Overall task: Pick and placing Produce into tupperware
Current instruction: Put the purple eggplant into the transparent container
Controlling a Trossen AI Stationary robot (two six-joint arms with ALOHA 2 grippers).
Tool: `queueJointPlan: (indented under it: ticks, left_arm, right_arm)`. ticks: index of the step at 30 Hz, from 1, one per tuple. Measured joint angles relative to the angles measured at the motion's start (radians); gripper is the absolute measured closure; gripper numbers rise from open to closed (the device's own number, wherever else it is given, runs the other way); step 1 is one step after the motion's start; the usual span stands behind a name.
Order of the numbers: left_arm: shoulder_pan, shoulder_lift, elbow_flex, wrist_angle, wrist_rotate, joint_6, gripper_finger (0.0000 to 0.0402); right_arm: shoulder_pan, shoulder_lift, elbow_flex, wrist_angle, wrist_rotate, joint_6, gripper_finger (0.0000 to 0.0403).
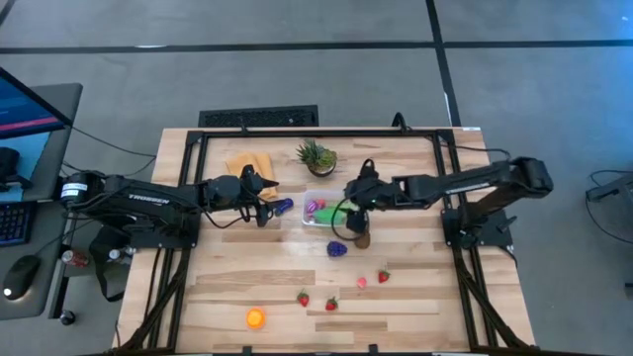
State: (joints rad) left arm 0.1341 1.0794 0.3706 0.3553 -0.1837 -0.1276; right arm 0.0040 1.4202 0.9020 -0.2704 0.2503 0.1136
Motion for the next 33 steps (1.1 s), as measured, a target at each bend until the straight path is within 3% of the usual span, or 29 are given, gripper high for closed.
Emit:
queueJointPlan:
  ticks: [10, 22, 33]
  left_arm:
    - [0.000, 0.000, 0.000, 0.000, 0.000, 0.000, 0.0118]
    - [0.000, 0.000, 0.000, -0.144, 0.046, 0.008, 0.0118]
    - [0.000, 0.058, 0.001, -0.161, 0.023, 0.052, 0.0118]
  right_arm:
    - [0.019, -0.021, 0.000, -0.083, 0.039, 0.043, 0.0116]
    - [0.027, -0.028, 0.000, -0.416, 0.054, 0.148, 0.0117]
    - [0.008, -0.049, 0.000, -0.709, 0.300, 0.315, 0.0117]
